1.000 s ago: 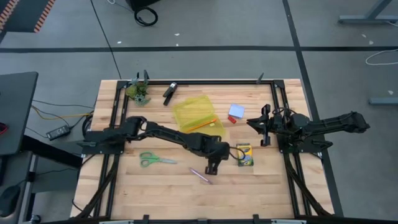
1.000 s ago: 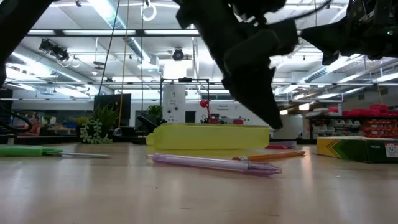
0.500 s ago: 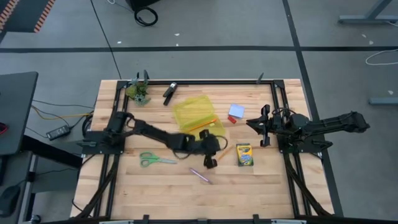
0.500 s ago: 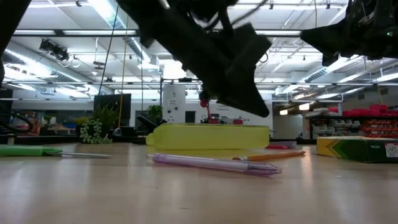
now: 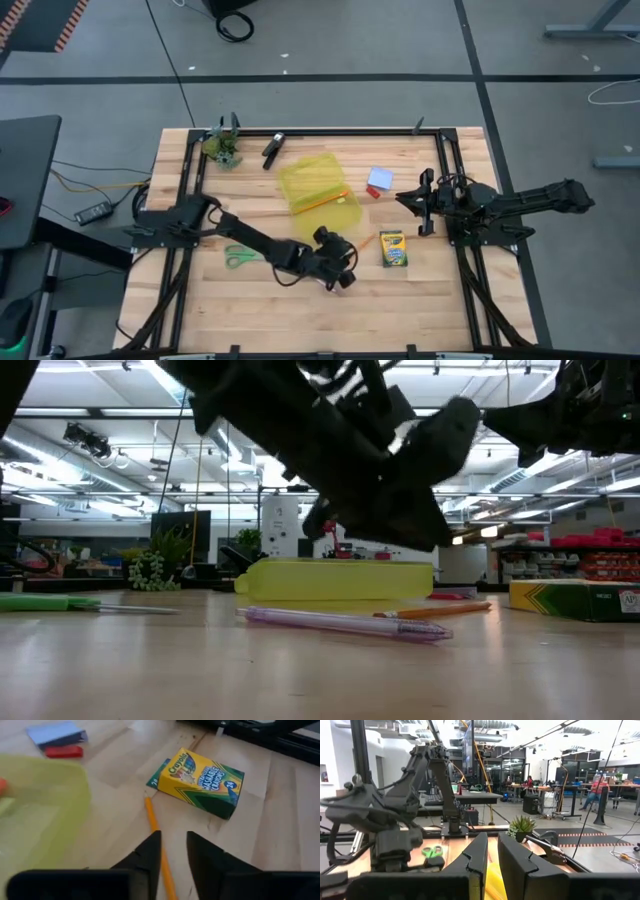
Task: Pack school essentials
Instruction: Put the yellow pencil into the yellow supply box
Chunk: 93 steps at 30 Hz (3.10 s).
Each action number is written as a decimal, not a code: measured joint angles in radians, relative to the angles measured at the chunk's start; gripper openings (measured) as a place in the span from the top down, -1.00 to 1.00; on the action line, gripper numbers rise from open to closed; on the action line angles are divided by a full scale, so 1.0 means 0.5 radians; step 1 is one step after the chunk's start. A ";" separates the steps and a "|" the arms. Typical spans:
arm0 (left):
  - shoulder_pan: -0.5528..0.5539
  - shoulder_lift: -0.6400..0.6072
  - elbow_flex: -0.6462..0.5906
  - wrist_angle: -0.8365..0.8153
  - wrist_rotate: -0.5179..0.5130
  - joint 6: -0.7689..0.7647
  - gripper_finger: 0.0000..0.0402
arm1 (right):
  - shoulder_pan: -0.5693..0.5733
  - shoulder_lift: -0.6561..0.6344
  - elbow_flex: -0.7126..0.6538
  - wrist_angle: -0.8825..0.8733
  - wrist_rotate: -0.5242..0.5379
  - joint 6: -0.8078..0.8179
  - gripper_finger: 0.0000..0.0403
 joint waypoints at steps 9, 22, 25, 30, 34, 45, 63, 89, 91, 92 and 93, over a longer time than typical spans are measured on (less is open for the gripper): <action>-0.007 0.213 -0.001 0.272 -0.038 0.048 0.14 | 0.000 0.000 0.000 -0.002 0.000 0.000 0.75; -0.057 0.341 0.004 0.425 -0.212 0.314 0.19 | 0.000 0.000 0.000 -0.002 0.000 0.000 0.75; -0.062 0.408 0.033 0.439 -0.246 0.304 0.18 | 0.000 0.005 0.000 -0.006 0.000 0.000 0.75; -0.060 0.448 0.082 0.397 -0.253 0.294 0.08 | 0.000 0.008 0.000 -0.014 0.000 0.000 0.75; -0.045 0.444 0.084 0.331 -0.182 0.177 0.06 | 0.000 0.010 0.000 -0.023 0.000 0.000 0.75; -0.054 0.444 0.085 0.178 -0.050 0.051 0.77 | 0.000 0.010 0.000 -0.026 0.000 0.000 0.75; -0.057 0.233 0.061 0.004 -0.090 0.208 0.93 | 0.000 0.010 0.000 -0.026 0.000 0.000 0.75; 0.109 -0.169 0.069 -0.591 -0.243 0.423 0.89 | 0.000 0.017 0.000 -0.039 0.000 0.000 0.75; 0.130 -0.192 0.073 -0.623 -0.244 0.441 0.90 | 0.000 0.017 0.000 -0.039 0.000 0.000 0.75; 0.143 -0.197 0.073 -0.657 -0.245 0.445 0.90 | 0.000 0.017 0.000 -0.039 0.000 0.000 0.75; 0.154 -0.198 0.073 -0.678 -0.244 0.446 0.89 | 0.000 0.017 0.000 -0.039 0.000 0.000 0.75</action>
